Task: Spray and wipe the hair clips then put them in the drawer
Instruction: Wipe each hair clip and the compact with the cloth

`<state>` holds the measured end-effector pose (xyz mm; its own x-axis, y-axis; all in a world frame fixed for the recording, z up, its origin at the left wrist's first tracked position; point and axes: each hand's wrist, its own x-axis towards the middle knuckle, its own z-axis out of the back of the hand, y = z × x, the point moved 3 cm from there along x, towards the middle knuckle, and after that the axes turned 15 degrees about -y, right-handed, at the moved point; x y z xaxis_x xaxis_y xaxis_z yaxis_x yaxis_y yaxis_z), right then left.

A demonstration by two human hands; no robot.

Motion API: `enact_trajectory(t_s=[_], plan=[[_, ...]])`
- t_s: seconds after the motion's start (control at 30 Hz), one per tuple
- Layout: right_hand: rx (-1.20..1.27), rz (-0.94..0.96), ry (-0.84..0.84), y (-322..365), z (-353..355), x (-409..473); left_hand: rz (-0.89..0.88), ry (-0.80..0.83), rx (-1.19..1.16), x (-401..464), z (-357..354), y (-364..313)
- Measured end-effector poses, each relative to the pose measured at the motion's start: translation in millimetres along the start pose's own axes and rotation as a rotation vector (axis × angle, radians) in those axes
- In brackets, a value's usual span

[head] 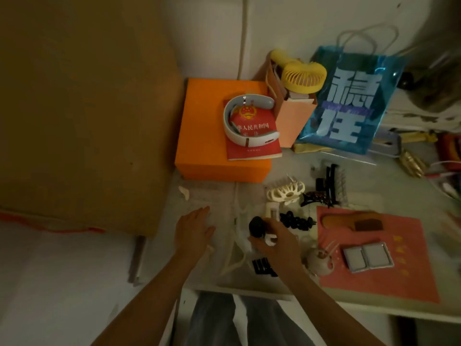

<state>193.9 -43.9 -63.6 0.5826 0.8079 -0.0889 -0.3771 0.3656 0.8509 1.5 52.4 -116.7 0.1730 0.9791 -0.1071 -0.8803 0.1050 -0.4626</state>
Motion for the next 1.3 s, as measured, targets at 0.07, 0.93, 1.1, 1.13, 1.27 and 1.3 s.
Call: enact_trajectory(t_s=[0.07,0.93,1.1,1.13,1.27,1.3], plan=[[-0.007,-0.02,-0.027,1.4,-5.1,-2.9,-0.013,0.018,-0.051,6.9,-1.4,4.2],[-0.018,0.08,-0.096,63.6,0.4,15.1,0.056,-0.177,-0.838,49.9,96.7,-61.7],[0.029,0.16,-0.114,91.7,16.5,26.0,-0.031,-0.236,-0.943,56.7,141.7,-94.2],[0.047,0.167,-0.118,96.7,20.1,28.1,-0.066,-0.238,-0.966,57.1,150.0,-101.0],[0.099,0.199,-0.153,118.1,35.0,35.3,-0.122,-0.212,-1.0,56.5,183.1,-127.0],[0.111,0.21,-0.152,122.7,38.1,37.4,-0.136,-0.201,-1.002,57.5,188.5,-131.8]])
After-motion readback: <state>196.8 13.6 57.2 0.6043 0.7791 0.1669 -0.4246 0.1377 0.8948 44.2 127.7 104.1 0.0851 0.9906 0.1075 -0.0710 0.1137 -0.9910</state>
